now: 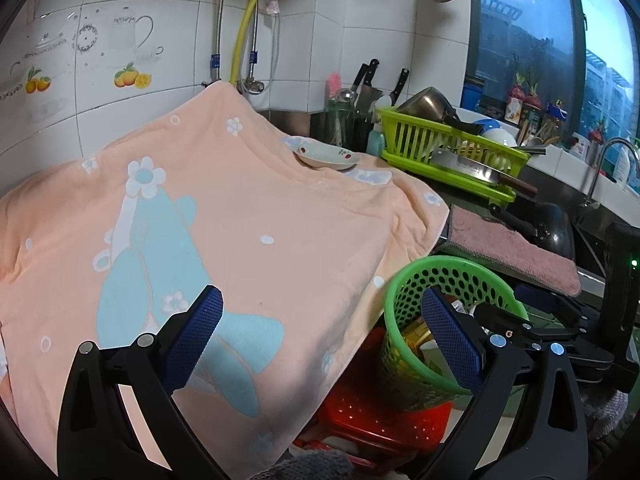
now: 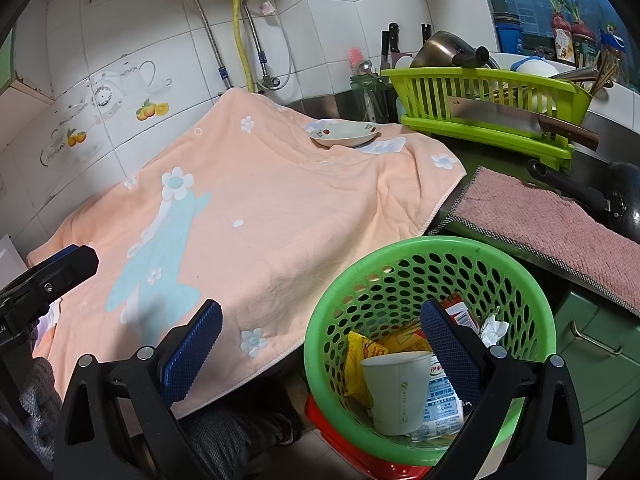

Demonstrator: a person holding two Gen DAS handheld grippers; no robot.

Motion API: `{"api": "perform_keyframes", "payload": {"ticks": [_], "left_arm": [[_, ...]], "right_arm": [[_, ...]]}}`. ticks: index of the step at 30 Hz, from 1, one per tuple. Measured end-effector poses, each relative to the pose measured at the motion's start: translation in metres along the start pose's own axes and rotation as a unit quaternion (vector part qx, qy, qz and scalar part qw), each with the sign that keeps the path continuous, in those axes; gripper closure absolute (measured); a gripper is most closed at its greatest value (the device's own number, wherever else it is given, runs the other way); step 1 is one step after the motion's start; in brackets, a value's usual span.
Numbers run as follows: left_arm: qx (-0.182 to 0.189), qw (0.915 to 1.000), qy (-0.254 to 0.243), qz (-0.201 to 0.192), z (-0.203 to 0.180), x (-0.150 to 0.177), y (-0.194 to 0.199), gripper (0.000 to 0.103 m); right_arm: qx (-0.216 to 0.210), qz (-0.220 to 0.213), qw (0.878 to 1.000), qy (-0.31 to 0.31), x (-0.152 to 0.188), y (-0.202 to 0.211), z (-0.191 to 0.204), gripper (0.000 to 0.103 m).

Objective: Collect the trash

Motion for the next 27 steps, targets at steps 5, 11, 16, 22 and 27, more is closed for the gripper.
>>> {"api": "perform_keyframes", "payload": {"ticks": [5,11,16,22,27], "left_arm": [[0.001,1.0,-0.002,0.0,-0.0008,0.0004,-0.0002,0.005],[0.001,1.0,-0.002,0.001,-0.0004,0.0002,-0.0003,0.005],[0.001,1.0,-0.004,0.001,-0.0007,-0.0009,-0.0005,0.005],[0.002,1.0,-0.005,0.0,-0.0006,-0.0017,-0.0003,0.005],[0.003,1.0,-0.006,-0.002,-0.0019,-0.0016,0.0005,0.005]], "right_arm": [[0.0,-0.001,1.0,-0.001,0.0006,0.0008,-0.0002,0.007],[0.0,-0.001,1.0,-0.001,0.0003,0.0005,-0.0004,0.007],[0.0,-0.001,1.0,-0.001,0.0,0.0008,-0.0005,0.007],[0.0,0.0,1.0,-0.001,-0.0004,0.0008,-0.0006,0.007],[0.0,0.0,1.0,-0.001,-0.0005,0.001,-0.0003,0.007]]}}
Point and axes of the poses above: each gripper's, at about its wrist camera, not at the fingertips, and y roughly against the way its jaws point, z to its left, x to its underside, the point moved 1 cm from there along -y, roughly the way its jaws point, and after that the axes turned 2 degrees about -x, right-handed, at the moved point
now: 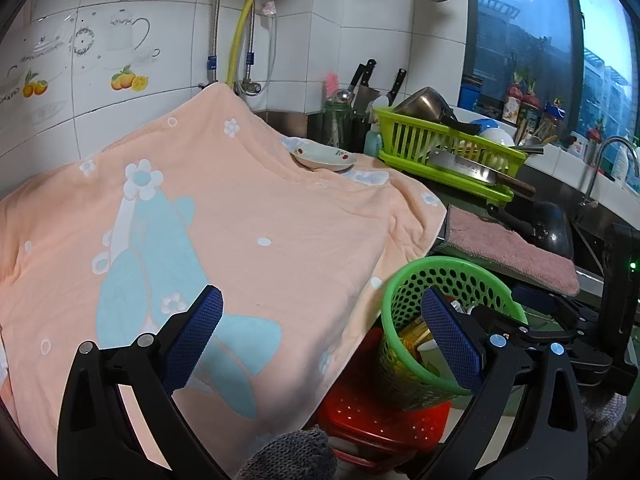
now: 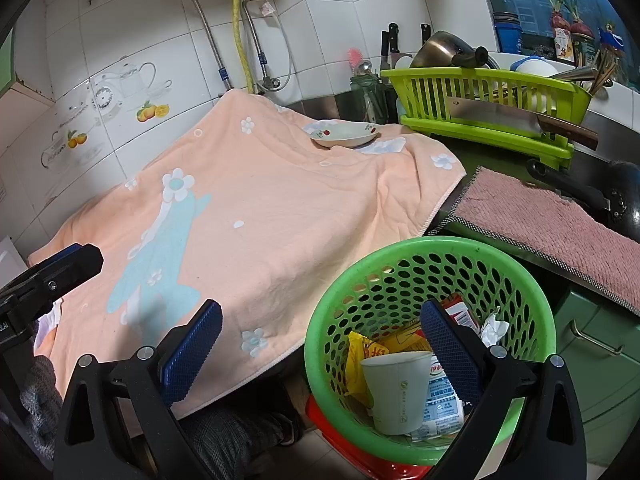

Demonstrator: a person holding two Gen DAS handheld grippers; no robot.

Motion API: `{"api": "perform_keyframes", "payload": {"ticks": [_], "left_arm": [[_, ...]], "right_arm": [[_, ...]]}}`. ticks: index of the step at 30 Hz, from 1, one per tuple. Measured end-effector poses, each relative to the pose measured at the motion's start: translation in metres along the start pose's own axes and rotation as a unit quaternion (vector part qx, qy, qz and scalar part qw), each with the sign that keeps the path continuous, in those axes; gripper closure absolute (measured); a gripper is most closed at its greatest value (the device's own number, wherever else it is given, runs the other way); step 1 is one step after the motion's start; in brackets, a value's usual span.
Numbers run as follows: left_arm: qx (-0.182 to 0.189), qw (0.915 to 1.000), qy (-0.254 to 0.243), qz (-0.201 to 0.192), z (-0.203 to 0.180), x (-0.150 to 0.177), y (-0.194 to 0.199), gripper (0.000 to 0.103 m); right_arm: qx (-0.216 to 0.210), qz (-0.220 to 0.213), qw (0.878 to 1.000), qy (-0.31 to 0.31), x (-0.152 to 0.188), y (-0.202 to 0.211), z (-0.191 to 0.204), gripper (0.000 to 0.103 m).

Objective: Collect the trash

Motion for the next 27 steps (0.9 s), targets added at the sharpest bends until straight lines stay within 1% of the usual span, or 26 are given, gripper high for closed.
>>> {"api": "perform_keyframes", "payload": {"ticks": [9,19,22,27], "left_arm": [[0.001,1.0,0.0,-0.001,0.0003,-0.0009,0.0006,0.005],[-0.007,0.9999,-0.013,0.006,-0.0032,0.0006,-0.0013,0.005],[-0.014,0.9998,-0.014,0.004,-0.003,0.0008,-0.0005,0.005],[-0.008,0.9999,-0.011,0.002,-0.0021,0.0012,0.0018,0.005]], "right_arm": [[-0.001,0.001,1.0,0.0,-0.0001,-0.0001,0.0004,0.007],[-0.001,0.001,1.0,-0.001,0.0001,-0.0004,0.0009,0.007],[-0.001,0.001,1.0,0.0,0.0001,-0.0004,0.0009,0.007],[-0.002,0.002,1.0,-0.001,0.0002,-0.0003,0.0011,0.007]]}}
Point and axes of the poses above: each gripper's, at about its wrist camera, not at the fingertips, and y roughly against the way its jaws point, z to its left, x to its underside, the point moved 1 cm from there along -y, roughly the way its jaws point, and after that the axes turned 2 degrees about -x, right-handed, at the moved point
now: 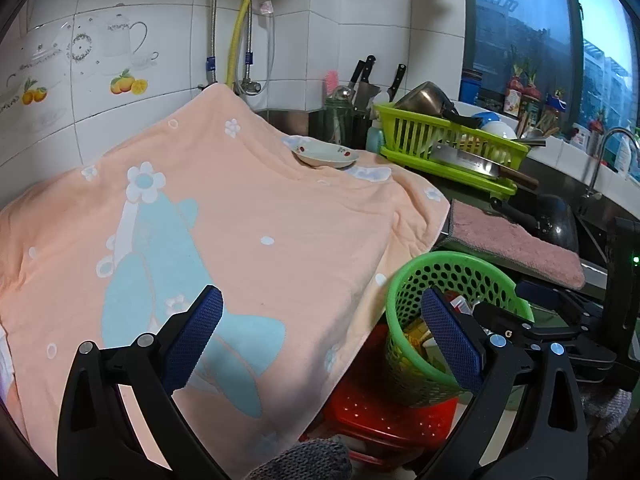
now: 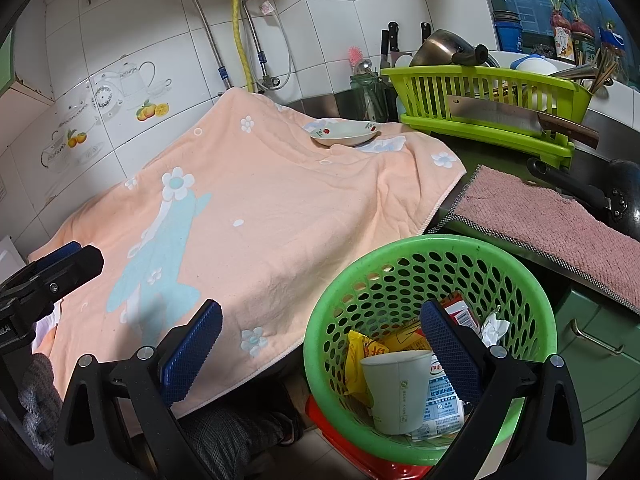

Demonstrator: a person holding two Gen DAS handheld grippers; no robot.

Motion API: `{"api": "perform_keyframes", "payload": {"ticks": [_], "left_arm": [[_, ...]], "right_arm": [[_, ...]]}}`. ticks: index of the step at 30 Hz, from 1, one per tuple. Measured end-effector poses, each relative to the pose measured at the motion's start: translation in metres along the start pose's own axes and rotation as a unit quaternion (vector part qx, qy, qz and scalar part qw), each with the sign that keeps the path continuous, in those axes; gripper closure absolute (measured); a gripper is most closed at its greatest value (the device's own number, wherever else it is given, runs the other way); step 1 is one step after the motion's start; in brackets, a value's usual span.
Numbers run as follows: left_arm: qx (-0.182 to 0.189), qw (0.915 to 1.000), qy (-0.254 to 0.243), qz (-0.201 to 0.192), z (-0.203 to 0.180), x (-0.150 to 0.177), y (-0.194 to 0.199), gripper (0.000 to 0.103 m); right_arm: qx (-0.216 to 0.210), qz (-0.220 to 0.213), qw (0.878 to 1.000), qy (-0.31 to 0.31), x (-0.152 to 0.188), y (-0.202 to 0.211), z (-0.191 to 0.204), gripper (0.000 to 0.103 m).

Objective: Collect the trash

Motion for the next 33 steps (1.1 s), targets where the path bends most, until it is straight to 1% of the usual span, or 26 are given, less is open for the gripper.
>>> {"api": "perform_keyframes", "payload": {"ticks": [12,19,23,28,33], "left_arm": [[0.015,0.9999,-0.004,-0.004,-0.0032,0.0005,0.0056,0.005],[0.017,0.9998,-0.002,-0.005,-0.0027,-0.0011,0.0058,0.005],[0.021,0.9996,0.006,-0.016,0.0007,-0.001,0.0072,0.005],[0.01,0.9996,0.012,-0.025,0.0032,-0.0006,0.0079,0.005],[0.009,0.9998,0.001,-0.015,0.0006,-0.0019,0.0042,0.005]], "right_arm": [[-0.002,0.0,1.0,0.001,0.0021,0.0003,0.0024,0.007],[-0.002,0.0,1.0,0.002,0.0027,-0.0002,0.004,0.007],[-0.003,0.0,1.0,0.001,0.0022,-0.0001,0.0034,0.007],[-0.003,0.0,1.0,0.001,0.002,0.0004,0.0027,0.007],[-0.004,0.0,1.0,0.0,0.0026,0.0008,0.0025,0.007]]}}
Point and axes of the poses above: each gripper's, at about its wrist camera, not at the fingertips, and y roughly against the way its jaws point, z to its left, x to its underside, the point moved 1 cm from there along -y, roughly the way its jaws point, and after that the axes turned 2 degrees about -x, right-handed, at the moved point
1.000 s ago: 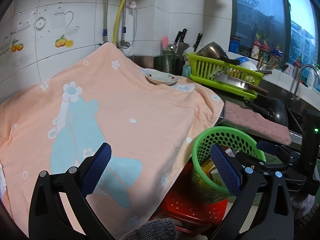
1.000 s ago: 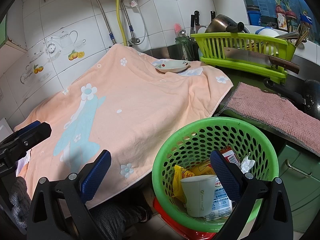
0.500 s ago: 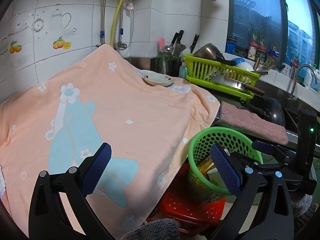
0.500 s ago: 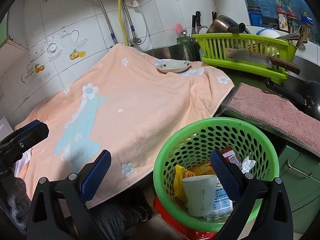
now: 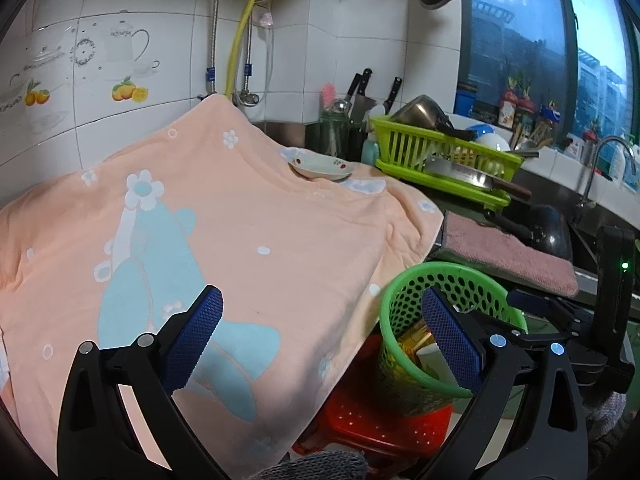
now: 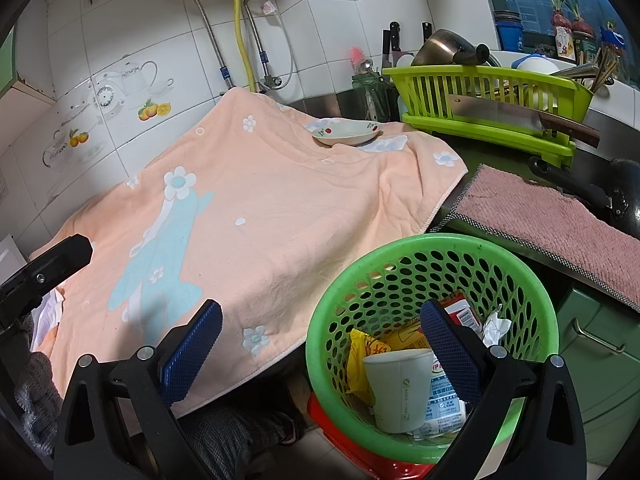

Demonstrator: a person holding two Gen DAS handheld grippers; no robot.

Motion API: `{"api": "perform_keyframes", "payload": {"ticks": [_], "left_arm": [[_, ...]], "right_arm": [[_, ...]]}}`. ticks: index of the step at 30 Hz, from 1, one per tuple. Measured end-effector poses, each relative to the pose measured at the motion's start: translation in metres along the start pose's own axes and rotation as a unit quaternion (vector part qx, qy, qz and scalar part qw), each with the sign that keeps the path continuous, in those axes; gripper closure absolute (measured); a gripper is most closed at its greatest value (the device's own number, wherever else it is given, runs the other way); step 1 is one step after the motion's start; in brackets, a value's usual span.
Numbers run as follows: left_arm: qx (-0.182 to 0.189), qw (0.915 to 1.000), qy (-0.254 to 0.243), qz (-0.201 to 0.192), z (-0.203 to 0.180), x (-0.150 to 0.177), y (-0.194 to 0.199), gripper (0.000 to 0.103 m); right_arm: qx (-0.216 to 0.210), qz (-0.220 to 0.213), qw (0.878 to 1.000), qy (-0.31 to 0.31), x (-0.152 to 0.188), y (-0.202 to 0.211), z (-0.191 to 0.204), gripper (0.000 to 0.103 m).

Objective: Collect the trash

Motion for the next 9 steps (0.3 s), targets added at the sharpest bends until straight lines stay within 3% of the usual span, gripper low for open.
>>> {"api": "perform_keyframes", "payload": {"ticks": [9], "left_arm": [[-0.009,0.9999,0.008,0.01,0.0053,-0.0002,-0.0034,0.005]], "right_arm": [[0.001,-0.001,1.0,-0.001,-0.0003,-0.0001,-0.0027,0.007]]}}
Point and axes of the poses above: each gripper's, at about its wrist camera, not at the fingertips, and y roughly against the way its jaws point, z to its left, x to its underside, the point moved 1 cm from there along -y, roughly the way its jaws point, and after that the axes turned 2 degrees about -x, right-handed, at the moved point
